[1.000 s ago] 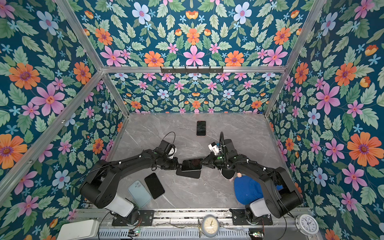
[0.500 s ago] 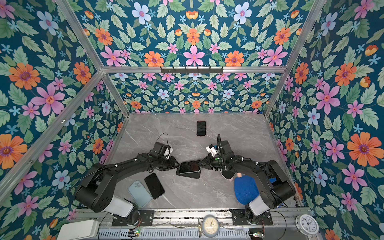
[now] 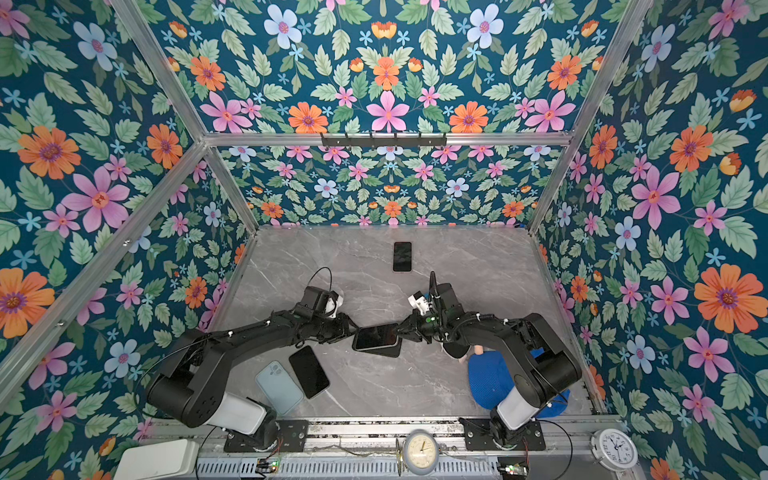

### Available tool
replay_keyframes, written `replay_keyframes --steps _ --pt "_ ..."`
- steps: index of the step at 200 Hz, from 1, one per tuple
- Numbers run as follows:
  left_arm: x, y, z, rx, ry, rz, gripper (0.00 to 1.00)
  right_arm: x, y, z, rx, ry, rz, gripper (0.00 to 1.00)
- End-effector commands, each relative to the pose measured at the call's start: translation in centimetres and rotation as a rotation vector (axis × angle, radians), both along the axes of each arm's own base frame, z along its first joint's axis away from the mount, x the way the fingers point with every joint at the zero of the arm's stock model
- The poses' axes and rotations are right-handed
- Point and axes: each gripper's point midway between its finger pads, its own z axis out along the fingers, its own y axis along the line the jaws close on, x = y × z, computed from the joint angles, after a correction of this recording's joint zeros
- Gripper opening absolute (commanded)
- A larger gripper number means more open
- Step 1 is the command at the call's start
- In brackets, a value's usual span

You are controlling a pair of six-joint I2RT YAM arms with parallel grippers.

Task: Put the phone into the phone case
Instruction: 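Bring the black phone toward the case held by the left gripper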

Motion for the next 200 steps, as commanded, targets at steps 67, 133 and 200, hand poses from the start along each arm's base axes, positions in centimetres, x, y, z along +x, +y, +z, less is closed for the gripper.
replay_keyframes --steps 67,133,200 --pt "0.0 -0.6 0.1 -0.048 -0.008 -0.005 0.43 0.7 0.6 -0.1 0.010 -0.025 0.003 0.00" --pt "-0.3 -0.6 -0.4 -0.056 0.002 -0.008 0.42 0.4 0.9 -2.1 -0.023 0.023 0.005 0.00" --pt "-0.9 -0.6 -0.4 -0.087 0.012 -0.003 0.38 0.0 0.5 -3.5 -0.070 0.059 0.002 0.00"
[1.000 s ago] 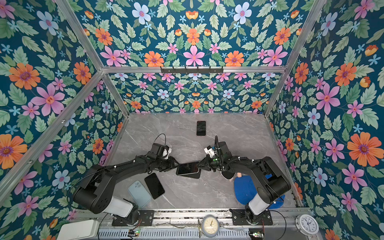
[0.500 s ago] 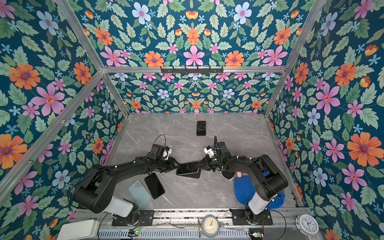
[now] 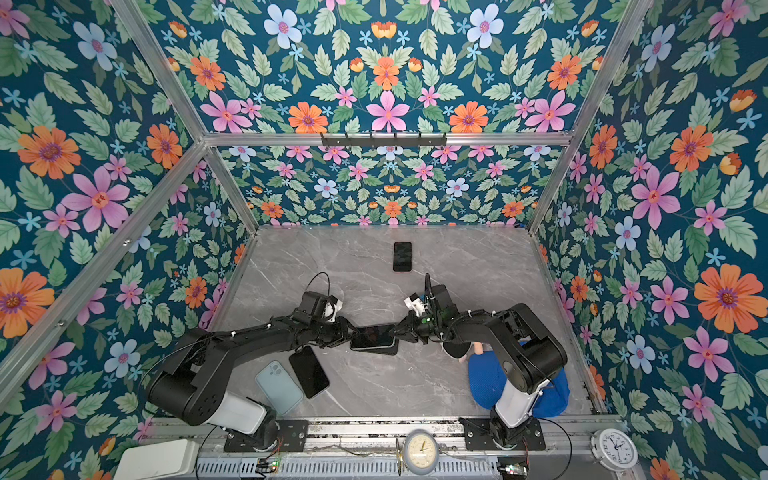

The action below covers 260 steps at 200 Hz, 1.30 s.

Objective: Put the phone into the phone case

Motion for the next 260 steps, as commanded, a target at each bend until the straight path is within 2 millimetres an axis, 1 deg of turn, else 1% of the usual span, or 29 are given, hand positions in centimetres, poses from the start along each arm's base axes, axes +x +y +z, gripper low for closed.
replay_keyframes --steps 1,27,51,105,128,157,185,225,241,260 --pt "0.0 -0.4 0.5 -0.031 -0.009 -0.009 0.38 -0.3 -0.5 -1.4 -0.056 0.042 -0.016 0.00" --pt "-0.1 -0.5 0.5 -0.034 -0.007 -0.010 0.35 -0.6 -0.6 -2.3 -0.084 0.055 -0.007 0.00" --pt "-0.3 -0.3 0.5 -0.031 -0.005 -0.011 0.30 -1.0 -1.0 -3.4 -0.127 0.069 0.003 0.00" --pt "-0.6 -0.1 0.4 -0.018 0.002 -0.012 0.20 -1.3 -1.7 -4.5 -0.198 0.083 0.019 0.00" --pt "-1.0 0.1 0.4 -0.007 0.011 -0.020 0.21 -1.5 -2.0 -4.8 -0.230 0.088 0.024 0.00" --pt "-2.0 0.6 0.7 0.035 0.040 -0.054 0.26 -1.4 -2.3 -5.2 -0.255 0.093 0.026 0.02" --pt "-2.5 0.8 0.6 0.049 0.054 -0.070 0.28 -1.6 -2.2 -5.6 -0.267 0.098 0.027 0.04" --pt "-2.4 0.4 0.2 0.023 0.066 -0.072 0.27 -1.8 -2.0 -6.1 -0.298 0.104 0.044 0.07" --pt "-2.4 0.5 0.4 0.031 0.057 -0.069 0.27 -2.0 -2.0 -6.3 -0.311 0.108 0.049 0.08" --pt "-2.1 0.8 1.2 0.050 0.038 -0.068 0.27 -2.0 -2.1 -6.5 -0.319 0.110 0.051 0.08"
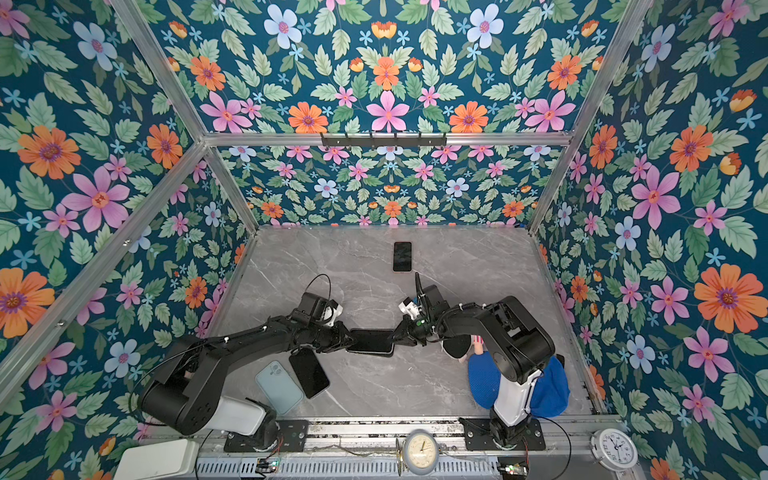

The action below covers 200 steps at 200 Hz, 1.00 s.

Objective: Put the phone into the phone case

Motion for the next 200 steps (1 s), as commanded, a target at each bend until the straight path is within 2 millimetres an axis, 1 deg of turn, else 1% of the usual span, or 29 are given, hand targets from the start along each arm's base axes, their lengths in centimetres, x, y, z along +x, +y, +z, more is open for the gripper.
replay_keyframes --steps 1,21,36,53,67,87,99,117,148,174,200 --pt "0.1 0.3 0.7 0.024 -0.021 -0.012 0.27 -0.9 -2.3 -3.4 -0.195 0.066 -0.057 0.09" --pt "0.4 0.8 1.6 0.063 -0.043 -0.012 0.27 -1.0 -2.5 -3.5 -0.207 0.068 -0.058 0.09" --pt "0.7 1.7 1.8 0.119 -0.056 0.000 0.29 -1.1 -2.6 -3.4 -0.212 0.062 -0.058 0.09" --pt "0.6 2.4 1.0 0.155 -0.044 0.002 0.37 -1.2 -2.8 -3.5 -0.221 0.062 -0.062 0.10" --pt "0.3 2.5 0.1 0.156 -0.024 -0.003 0.39 -1.2 -2.8 -3.6 -0.225 0.062 -0.066 0.10" --pt "0.0 2.1 -0.9 0.137 -0.002 -0.012 0.40 -1.2 -2.6 -3.7 -0.233 0.057 -0.060 0.10" --pt "0.1 1.8 -1.1 0.119 -0.001 -0.011 0.39 -1.2 -2.6 -3.7 -0.237 0.057 -0.062 0.11" --pt "0.3 1.2 -0.9 0.081 -0.010 -0.013 0.39 -1.3 -2.3 -4.0 -0.245 0.061 -0.056 0.11" --pt "0.4 0.1 -0.6 0.018 -0.016 -0.017 0.35 -1.4 -1.8 -4.4 -0.253 0.076 -0.049 0.11" --pt "0.2 -0.6 -0.8 0.008 -0.012 -0.030 0.32 -1.4 -1.2 -4.5 -0.255 0.078 -0.040 0.11" --pt "0.2 -0.9 -0.8 0.002 -0.016 -0.035 0.31 -1.5 -1.0 -4.6 -0.261 0.080 -0.036 0.11"
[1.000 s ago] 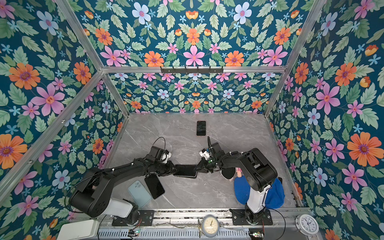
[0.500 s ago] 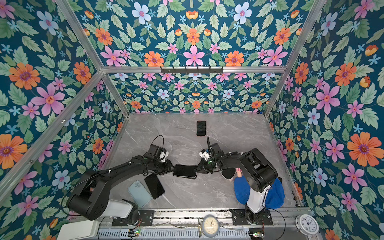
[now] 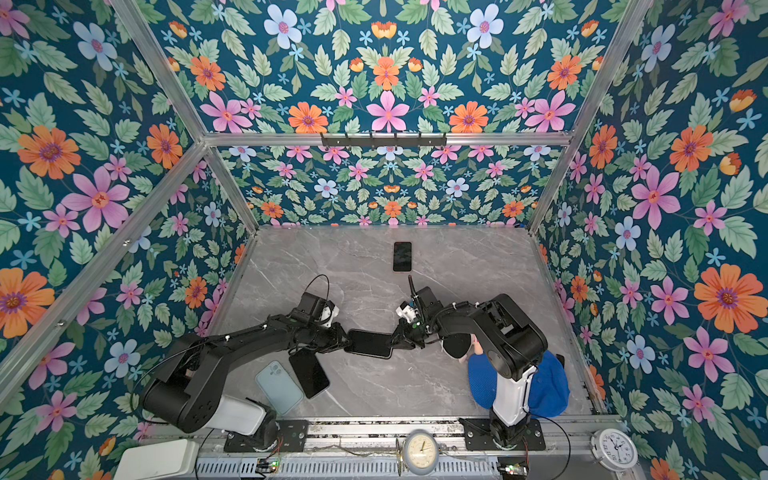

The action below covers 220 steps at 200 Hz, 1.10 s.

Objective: Put the phone into the phone case

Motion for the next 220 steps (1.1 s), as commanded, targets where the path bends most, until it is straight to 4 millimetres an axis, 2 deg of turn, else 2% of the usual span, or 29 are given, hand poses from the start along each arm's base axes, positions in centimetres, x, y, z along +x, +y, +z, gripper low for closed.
replay_keyframes --steps 1,62,147,183,220 --pt "0.4 -1.8 0.8 -0.083 -0.030 -0.037 0.31 -0.8 -1.8 -3.3 -0.197 0.045 -0.061 0.11" --pt "0.4 -1.9 0.7 -0.082 -0.035 -0.047 0.31 -1.0 -1.8 -3.2 -0.231 0.049 -0.050 0.15" --pt "0.5 -1.2 1.2 -0.044 -0.059 -0.055 0.36 -0.4 -3.0 -0.8 -0.321 -0.005 -0.033 0.52" --pt "0.3 -1.1 1.1 -0.035 -0.058 -0.059 0.36 -0.2 -4.4 -0.2 -0.412 -0.030 -0.035 0.60" --pt "0.4 -1.1 1.3 -0.039 -0.066 -0.061 0.37 0.1 -4.9 0.3 -0.444 -0.054 -0.030 0.65"
